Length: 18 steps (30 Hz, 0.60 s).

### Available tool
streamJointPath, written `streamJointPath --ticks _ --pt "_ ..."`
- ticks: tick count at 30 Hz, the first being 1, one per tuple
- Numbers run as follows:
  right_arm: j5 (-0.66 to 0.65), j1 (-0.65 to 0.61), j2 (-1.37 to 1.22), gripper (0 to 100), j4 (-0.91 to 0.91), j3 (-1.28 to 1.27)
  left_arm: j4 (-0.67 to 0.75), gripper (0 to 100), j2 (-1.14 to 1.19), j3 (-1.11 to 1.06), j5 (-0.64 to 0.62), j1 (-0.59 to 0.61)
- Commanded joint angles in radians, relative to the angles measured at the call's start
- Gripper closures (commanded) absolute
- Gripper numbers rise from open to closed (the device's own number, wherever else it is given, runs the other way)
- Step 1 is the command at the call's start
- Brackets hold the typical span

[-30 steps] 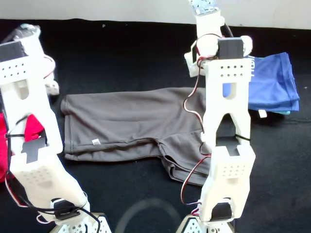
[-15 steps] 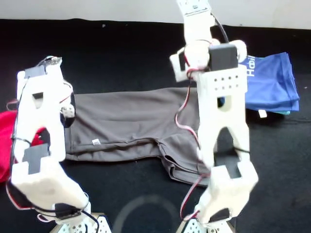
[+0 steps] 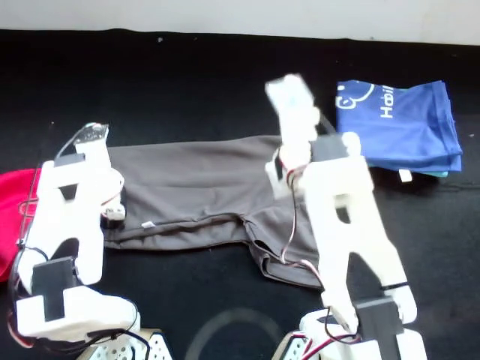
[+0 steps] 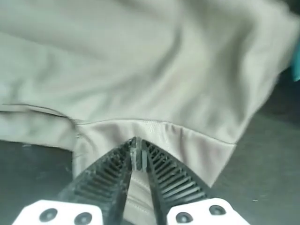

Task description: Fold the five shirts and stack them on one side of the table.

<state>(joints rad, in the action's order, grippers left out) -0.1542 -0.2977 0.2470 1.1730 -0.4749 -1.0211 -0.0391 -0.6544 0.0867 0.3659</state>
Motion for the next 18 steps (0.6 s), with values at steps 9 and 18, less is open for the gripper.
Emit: streamJointPath --ticks 9,18 --pt "0.005 -0.004 0.047 99.2 -0.242 -0.351 -0.038 99 -0.128 -0.045 0.008 -0.012" --pt "-0.048 -0.002 0.058 99.2 -0.116 -0.435 0.091 99 -0.289 -0.236 0.118 -0.013"
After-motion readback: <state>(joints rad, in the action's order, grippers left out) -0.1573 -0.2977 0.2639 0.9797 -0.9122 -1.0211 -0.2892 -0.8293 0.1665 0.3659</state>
